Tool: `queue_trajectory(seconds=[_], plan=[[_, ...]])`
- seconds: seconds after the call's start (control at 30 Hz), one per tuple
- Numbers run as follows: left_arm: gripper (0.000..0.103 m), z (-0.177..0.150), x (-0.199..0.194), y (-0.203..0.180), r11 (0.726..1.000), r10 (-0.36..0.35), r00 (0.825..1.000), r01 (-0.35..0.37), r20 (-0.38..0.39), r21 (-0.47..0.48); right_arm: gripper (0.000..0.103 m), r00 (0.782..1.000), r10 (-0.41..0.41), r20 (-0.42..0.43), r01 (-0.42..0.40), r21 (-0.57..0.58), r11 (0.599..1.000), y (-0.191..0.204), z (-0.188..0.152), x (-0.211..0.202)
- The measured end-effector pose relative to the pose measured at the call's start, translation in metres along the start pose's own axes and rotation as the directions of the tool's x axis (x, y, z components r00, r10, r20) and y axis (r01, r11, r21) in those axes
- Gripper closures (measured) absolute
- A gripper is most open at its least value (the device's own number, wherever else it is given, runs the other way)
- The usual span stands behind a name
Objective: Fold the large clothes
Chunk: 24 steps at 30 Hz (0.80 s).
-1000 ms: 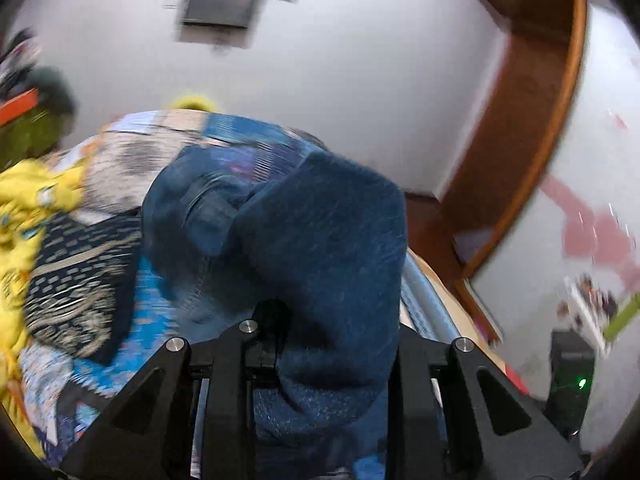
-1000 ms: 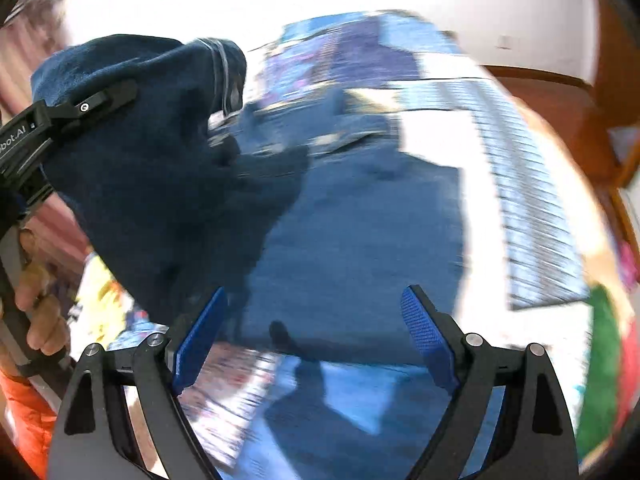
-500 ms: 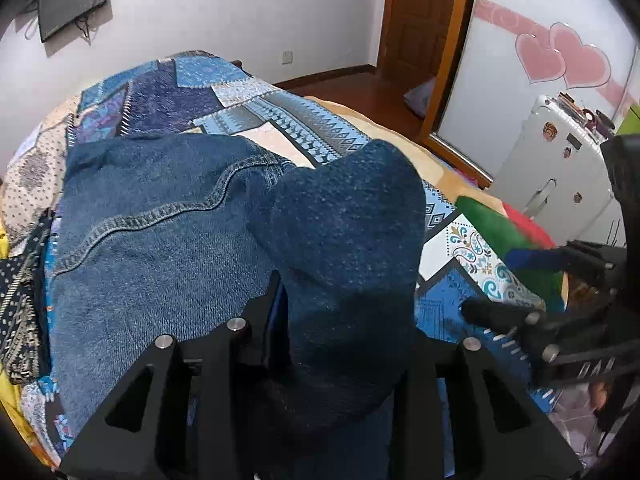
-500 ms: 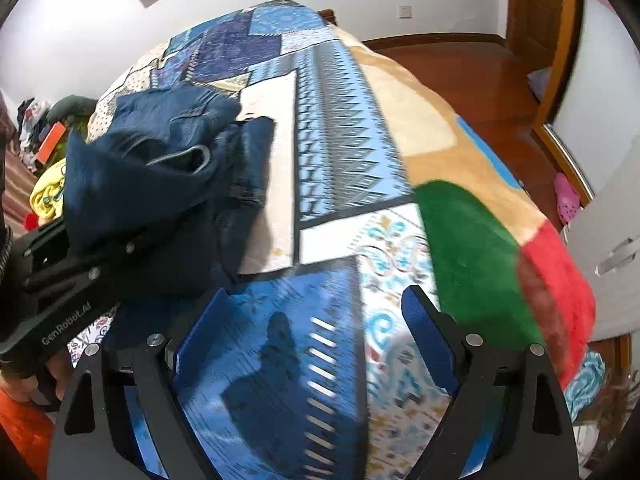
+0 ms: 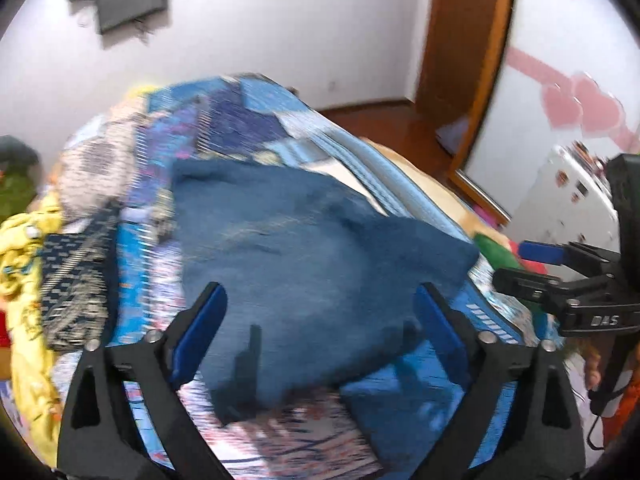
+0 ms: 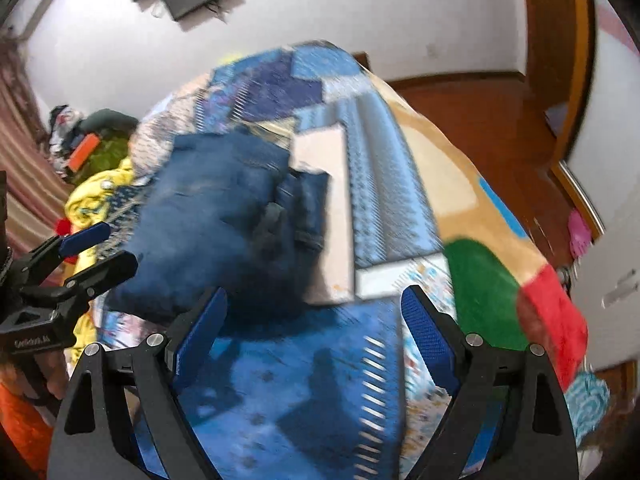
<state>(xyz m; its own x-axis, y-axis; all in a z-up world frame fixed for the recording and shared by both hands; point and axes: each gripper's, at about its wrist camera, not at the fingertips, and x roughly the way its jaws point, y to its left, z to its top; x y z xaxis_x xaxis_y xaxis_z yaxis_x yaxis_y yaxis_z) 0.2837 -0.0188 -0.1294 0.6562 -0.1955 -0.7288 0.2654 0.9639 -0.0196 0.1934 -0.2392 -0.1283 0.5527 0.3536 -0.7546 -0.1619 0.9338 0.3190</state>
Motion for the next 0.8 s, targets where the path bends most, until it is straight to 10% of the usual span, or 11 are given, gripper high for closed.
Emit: queue_trajectory(seconds=[0.33, 0.8], plan=[[0.002, -0.033, 0.012, 0.071, 0.979, 0.165, 0.983, -0.173, -0.079, -0.111, 0.016, 0.998, 0.053, -0.045, -0.058, -0.104, 0.993, 0.053, 0.019, 0.038], [0.001, -0.061, 0.024, 0.086, 0.994, 0.029, 0.989, -0.044, -0.142, -0.104, 0.010, 0.991, -0.067, -0.118, 0.055, -0.097, 0.994, -0.002, 0.005, 0.046]])
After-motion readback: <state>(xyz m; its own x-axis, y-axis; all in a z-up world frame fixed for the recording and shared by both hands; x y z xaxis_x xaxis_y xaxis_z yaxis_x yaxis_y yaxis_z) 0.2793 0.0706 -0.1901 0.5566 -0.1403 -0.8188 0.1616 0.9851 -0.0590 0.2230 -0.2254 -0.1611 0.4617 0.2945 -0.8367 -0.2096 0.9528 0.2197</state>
